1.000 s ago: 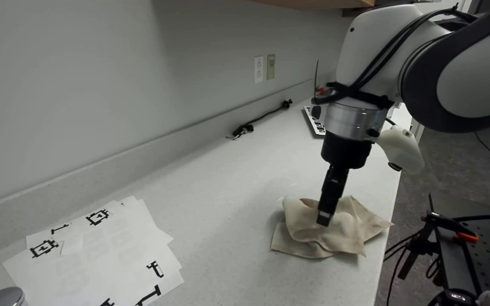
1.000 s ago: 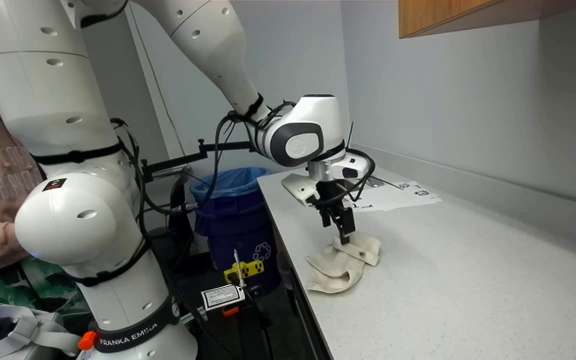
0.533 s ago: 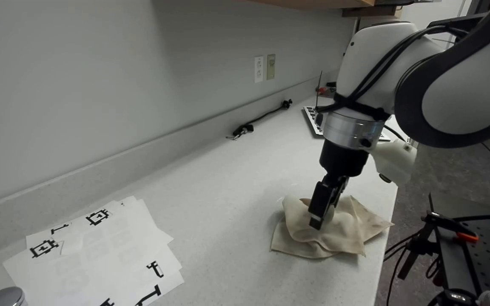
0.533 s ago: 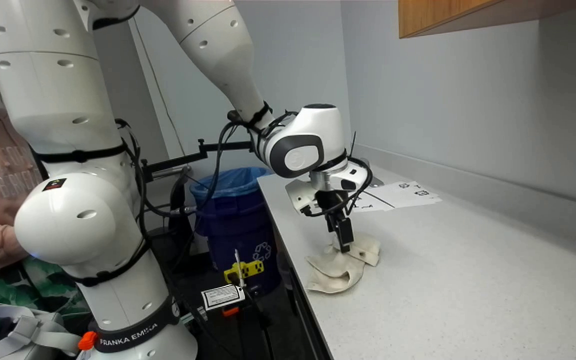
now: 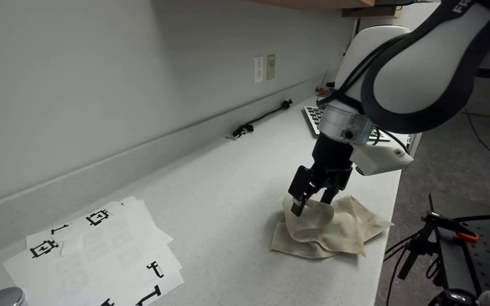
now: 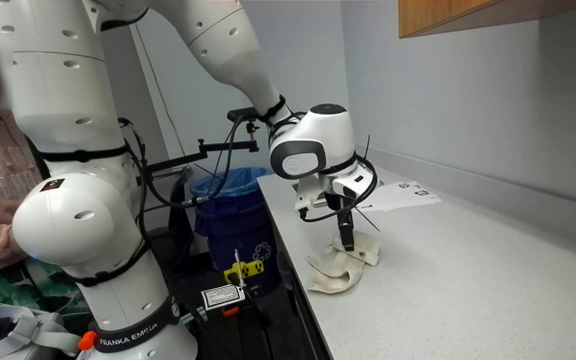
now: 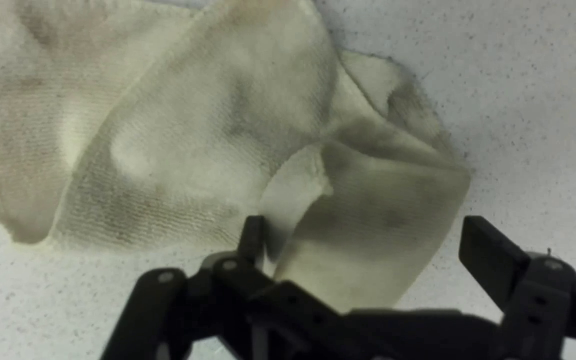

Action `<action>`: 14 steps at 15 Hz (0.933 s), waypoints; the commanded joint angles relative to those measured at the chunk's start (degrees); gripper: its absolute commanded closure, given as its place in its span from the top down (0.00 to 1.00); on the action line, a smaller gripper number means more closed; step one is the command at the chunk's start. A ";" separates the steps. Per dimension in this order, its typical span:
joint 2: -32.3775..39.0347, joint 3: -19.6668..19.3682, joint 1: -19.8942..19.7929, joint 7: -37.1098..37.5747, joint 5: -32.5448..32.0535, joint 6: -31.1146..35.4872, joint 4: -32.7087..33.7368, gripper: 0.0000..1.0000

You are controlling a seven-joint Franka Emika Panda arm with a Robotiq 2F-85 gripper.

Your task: Use the towel to wipe the countertop

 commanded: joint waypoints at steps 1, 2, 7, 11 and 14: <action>1.49 0.76 -0.81 -1.09 5.88 0.69 0.97 1.00; 1.46 0.63 -0.75 -1.12 6.58 0.80 0.74 1.00; 2.14 0.08 -0.76 -1.25 7.64 0.94 0.39 0.74; 2.49 -0.44 -0.40 -0.32 6.34 1.56 0.21 0.42; 1.87 -1.06 -0.15 0.77 5.12 1.62 -0.25 0.19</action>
